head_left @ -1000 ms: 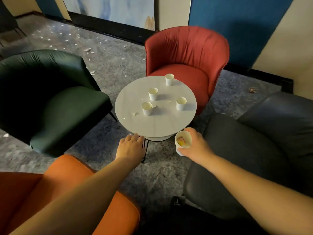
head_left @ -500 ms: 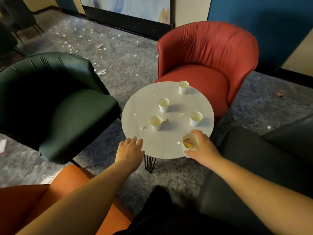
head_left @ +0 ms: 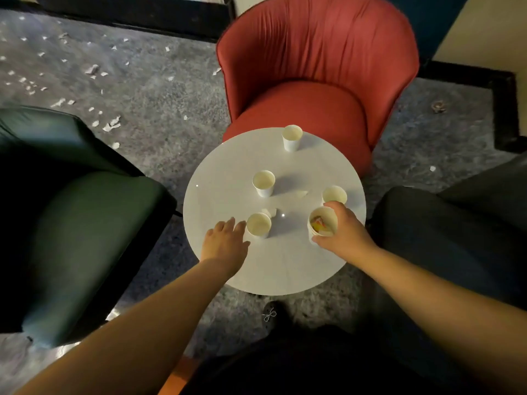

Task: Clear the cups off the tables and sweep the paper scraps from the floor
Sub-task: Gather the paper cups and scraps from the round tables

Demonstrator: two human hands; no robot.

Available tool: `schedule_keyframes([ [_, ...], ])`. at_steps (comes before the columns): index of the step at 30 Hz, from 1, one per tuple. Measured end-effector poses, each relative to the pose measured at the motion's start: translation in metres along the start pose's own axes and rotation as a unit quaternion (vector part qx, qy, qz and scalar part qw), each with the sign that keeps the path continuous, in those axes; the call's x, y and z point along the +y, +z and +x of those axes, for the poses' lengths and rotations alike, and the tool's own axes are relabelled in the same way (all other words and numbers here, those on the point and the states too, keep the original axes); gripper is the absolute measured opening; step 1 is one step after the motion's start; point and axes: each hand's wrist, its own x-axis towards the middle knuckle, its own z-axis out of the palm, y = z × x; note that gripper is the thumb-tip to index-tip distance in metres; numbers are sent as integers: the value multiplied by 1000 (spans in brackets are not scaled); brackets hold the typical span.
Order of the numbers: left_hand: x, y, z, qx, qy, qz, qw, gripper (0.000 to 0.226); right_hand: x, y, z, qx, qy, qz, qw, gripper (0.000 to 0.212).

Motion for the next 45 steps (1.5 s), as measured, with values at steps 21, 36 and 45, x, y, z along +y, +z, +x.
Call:
schedule_keyframes([
  [21,12,60,94,-43,70,-66,994,83,36,42,87,-35,27,-9,999,80],
  [36,36,0,136,235,-69,-301,921,83,34,34,126,-109,-7,2,994,80],
  [45,41,17,180,46,-108,-283,952,86,35,26,139,-108,-17,29,994,80],
])
